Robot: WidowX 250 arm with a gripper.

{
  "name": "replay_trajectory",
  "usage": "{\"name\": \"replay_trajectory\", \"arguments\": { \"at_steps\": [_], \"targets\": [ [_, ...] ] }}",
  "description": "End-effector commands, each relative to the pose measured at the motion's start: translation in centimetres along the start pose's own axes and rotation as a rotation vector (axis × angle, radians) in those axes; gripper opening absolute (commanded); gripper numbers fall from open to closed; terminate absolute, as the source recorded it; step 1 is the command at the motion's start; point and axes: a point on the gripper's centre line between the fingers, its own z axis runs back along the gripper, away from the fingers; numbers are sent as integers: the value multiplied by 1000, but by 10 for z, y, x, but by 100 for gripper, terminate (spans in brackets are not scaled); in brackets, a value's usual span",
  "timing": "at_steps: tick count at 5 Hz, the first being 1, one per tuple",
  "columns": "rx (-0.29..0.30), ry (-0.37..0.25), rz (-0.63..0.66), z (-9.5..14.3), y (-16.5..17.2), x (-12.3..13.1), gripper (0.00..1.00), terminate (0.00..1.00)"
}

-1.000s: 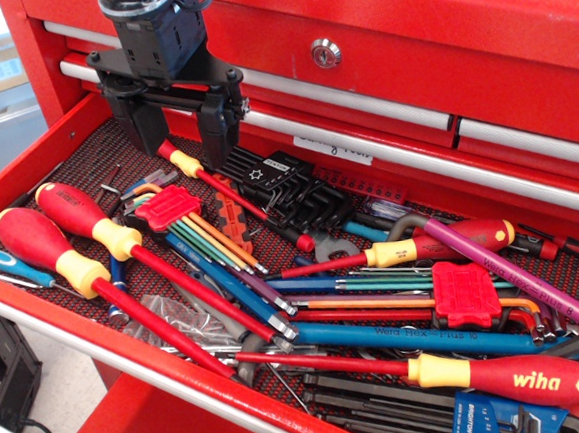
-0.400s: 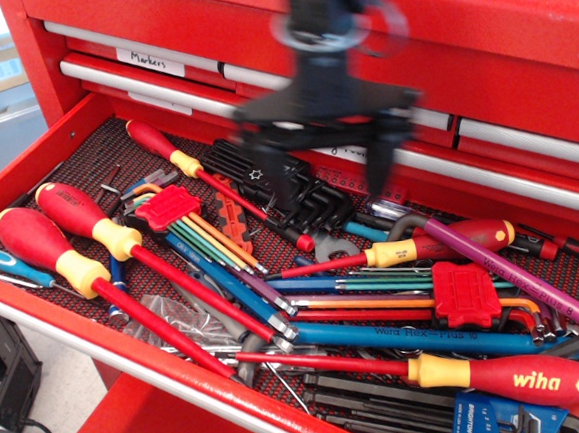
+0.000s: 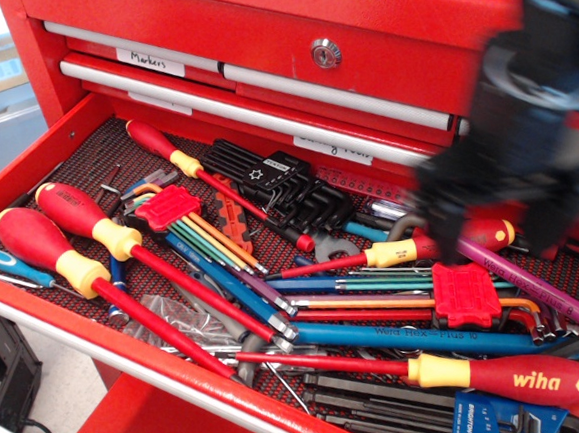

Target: Pick up violet Allen key

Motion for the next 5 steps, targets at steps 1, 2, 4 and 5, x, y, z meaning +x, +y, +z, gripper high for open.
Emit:
{"name": "replay_trajectory", "arguments": {
  "at_steps": [1,2,4,5],
  "targets": [
    [-72,-26,11,-5,-45,-4,100,0],
    [-94,-38,4,-14,-53,-6,100,0],
    [-140,-50,30,-35,-68,0,100,0],
    [-161,-40,20,-47,-71,4,100,0]
  ]
}}
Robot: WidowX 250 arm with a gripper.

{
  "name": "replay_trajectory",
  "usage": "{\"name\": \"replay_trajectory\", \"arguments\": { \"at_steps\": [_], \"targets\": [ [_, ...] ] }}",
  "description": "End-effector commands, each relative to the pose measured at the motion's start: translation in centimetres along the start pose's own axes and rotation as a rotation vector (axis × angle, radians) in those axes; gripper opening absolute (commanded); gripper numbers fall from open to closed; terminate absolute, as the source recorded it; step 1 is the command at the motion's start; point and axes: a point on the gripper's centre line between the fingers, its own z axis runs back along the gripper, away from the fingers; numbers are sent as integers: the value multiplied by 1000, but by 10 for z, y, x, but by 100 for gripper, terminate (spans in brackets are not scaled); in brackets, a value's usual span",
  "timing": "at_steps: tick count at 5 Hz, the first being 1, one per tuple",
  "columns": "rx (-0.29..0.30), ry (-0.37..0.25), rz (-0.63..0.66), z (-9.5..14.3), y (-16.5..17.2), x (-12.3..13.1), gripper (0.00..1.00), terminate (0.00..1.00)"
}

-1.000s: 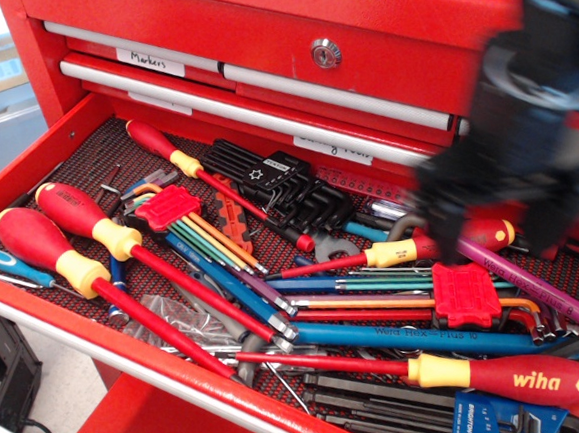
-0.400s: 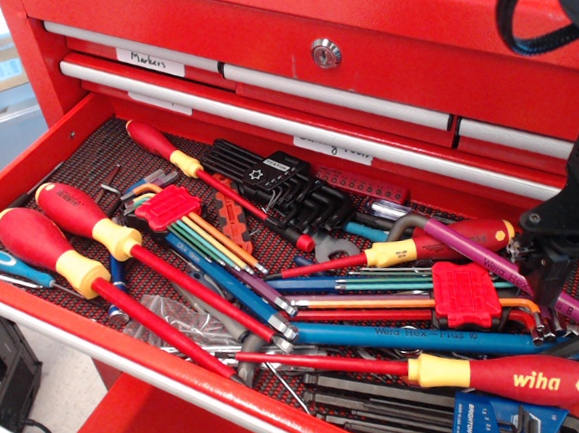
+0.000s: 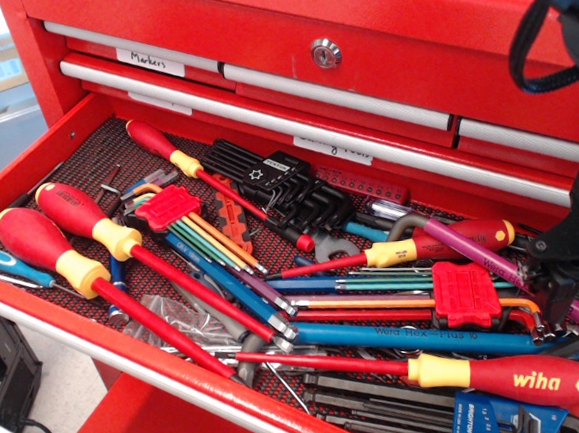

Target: Pick up violet Allen key

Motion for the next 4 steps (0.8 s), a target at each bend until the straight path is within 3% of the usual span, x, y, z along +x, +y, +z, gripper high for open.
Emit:
{"name": "replay_trajectory", "arguments": {
  "at_steps": [1,2,4],
  "targets": [
    [-80,6,-4,-8,-9,18,100,0],
    [-82,43,0,-15,-5,24,100,0],
    [-111,52,28,-36,1,23,100,0]
  ]
}}
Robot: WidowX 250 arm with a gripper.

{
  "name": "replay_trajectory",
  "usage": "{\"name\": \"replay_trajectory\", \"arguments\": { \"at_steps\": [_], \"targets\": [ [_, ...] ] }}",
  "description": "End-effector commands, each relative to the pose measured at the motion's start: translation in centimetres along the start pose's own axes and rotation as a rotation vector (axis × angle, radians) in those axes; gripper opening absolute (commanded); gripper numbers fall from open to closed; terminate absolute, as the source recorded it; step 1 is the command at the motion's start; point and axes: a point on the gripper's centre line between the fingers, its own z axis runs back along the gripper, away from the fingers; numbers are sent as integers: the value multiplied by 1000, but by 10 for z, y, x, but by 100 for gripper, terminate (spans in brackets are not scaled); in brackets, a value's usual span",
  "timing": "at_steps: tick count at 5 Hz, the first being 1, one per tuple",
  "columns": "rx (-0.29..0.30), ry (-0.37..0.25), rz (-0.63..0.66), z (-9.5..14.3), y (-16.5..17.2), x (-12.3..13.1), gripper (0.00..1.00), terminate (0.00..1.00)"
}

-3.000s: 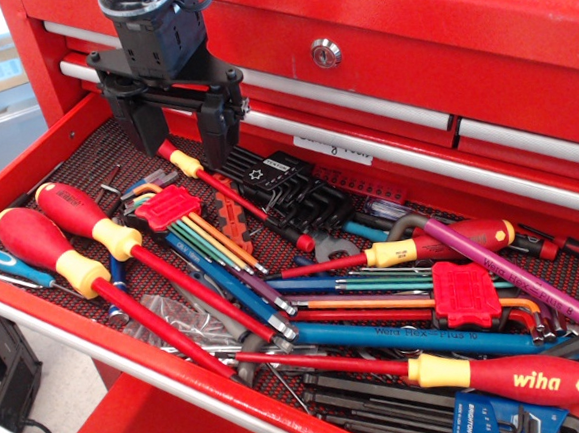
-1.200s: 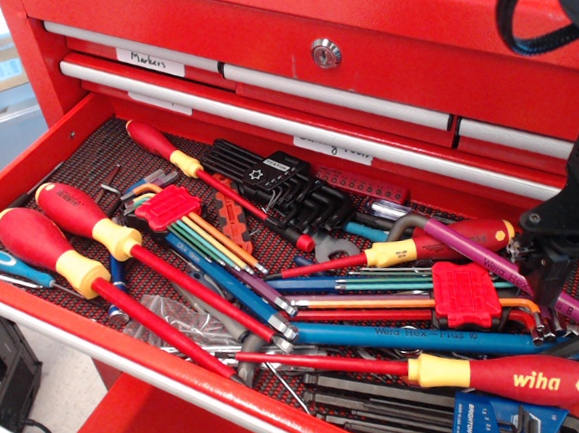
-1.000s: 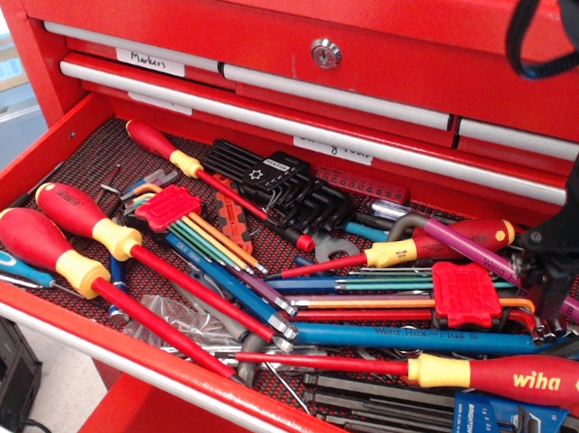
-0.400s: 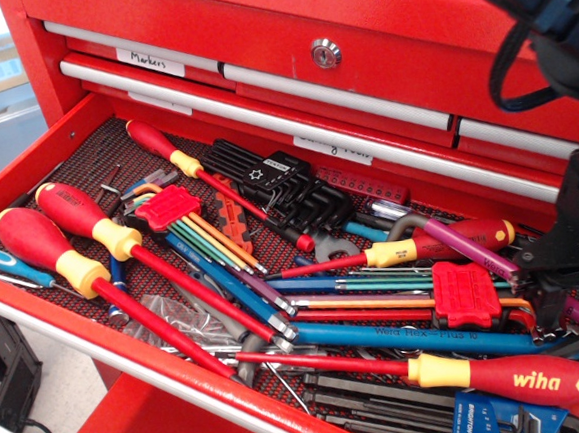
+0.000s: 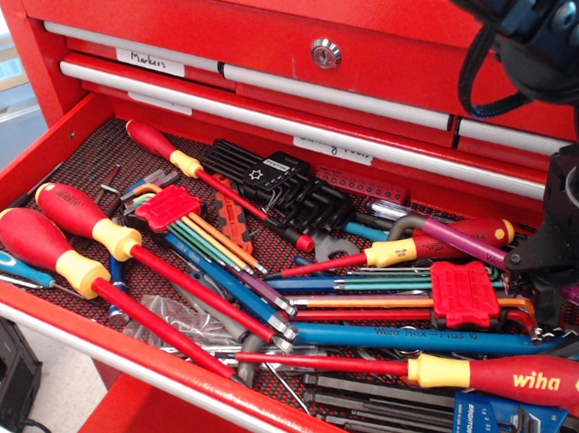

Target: Pick up violet Allen key

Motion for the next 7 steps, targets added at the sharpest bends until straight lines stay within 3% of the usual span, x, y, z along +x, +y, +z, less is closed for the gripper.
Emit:
{"name": "replay_trajectory", "arguments": {
  "at_steps": [1,2,3,5,6,7],
  "targets": [
    [-4,9,13,-7,3,6,0,0],
    [-2,10,38,-7,7,2,0,0],
    [76,-150,104,16,10,-5,0,0],
    [268,-505,439,77,5,-6,0,0],
    [289,-561,609,101,8,-10,0,0],
    [346,-708,625,117,20,-11,0,0]
  ]
}}
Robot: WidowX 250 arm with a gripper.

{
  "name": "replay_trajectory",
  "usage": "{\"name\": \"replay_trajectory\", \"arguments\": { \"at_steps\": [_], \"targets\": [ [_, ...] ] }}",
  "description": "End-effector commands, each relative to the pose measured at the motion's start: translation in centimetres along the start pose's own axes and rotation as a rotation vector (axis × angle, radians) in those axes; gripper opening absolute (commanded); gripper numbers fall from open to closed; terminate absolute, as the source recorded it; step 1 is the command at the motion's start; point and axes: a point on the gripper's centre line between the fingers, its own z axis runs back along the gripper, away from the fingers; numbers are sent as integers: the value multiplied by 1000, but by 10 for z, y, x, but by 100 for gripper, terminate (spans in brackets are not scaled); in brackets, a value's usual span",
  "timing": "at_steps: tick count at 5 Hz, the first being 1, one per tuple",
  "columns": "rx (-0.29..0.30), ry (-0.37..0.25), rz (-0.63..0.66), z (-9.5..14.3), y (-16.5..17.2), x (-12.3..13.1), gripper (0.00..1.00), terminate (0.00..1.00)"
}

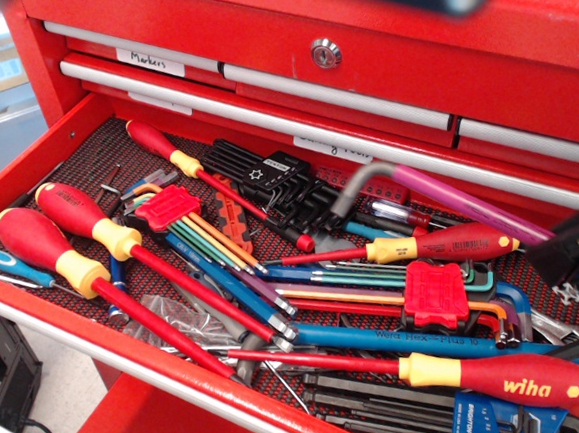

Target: Pick up violet Allen key

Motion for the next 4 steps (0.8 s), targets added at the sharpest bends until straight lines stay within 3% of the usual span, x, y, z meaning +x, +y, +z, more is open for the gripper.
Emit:
{"name": "replay_trajectory", "arguments": {
  "at_steps": [1,2,3,4],
  "targets": [
    [-40,-198,36,40,12,44,0,0],
    [-33,-236,3,57,16,71,0,0],
    [-59,-194,-2,62,16,89,0,0],
    [-85,-192,-12,68,8,93,0,100]
  ]
}}
